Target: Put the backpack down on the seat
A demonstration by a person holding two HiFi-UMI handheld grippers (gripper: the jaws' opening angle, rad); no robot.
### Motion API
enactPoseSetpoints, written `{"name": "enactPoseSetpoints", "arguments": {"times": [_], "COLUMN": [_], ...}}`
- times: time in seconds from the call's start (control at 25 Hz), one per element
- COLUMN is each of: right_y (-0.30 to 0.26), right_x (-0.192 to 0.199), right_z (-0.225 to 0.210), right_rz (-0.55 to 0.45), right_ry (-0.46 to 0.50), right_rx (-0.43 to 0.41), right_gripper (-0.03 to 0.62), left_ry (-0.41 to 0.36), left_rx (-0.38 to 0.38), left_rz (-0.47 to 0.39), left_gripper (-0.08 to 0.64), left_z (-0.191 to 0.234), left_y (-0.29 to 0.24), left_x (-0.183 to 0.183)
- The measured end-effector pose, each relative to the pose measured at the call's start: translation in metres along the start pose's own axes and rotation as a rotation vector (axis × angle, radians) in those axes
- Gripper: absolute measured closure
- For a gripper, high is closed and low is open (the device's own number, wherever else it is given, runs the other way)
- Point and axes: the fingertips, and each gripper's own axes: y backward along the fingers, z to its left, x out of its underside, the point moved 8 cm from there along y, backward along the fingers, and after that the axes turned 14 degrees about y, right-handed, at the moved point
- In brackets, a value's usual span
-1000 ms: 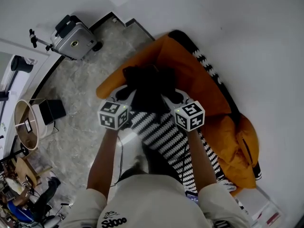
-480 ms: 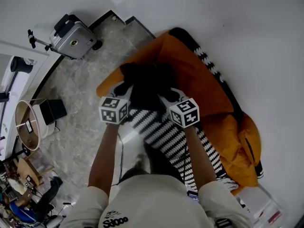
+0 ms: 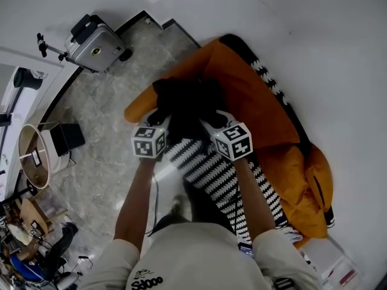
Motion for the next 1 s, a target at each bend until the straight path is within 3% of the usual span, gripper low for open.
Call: {"name": "enactPoseSetpoints", "arguments": {"times": [0.32,0.52,0.76,1.0], "right_y": [-0.004,-0.003,-0.002,0.0], "right_x": [0.008,0.012,0.01,0.01], "right_z": [0.013,0.016,0.021,0.017], "right_rz": [0.016,0.03,0.025,0.028], "right_ry": [-0.02,-0.016,-0.02,-0.038], "right_rx": [0.005,0.021,0.041,0.072], "right_gripper": [0.401,0.373,0.36,0.365], "left_ry": [0.094,0.139,0.169,0.201], "left_rx": [0.012,0.051,0.007,-0.009], "left_rz": [0.005,0.031,0.024,0.017], "left_gripper": [0.364,0.208,0.15,0.147], "left_z": [0.01,0.013,0.025,0.034], "left_y": [0.001,-0.002,0.002,0.004], "left_x": [0.018,0.024,0.026,0.032]}}
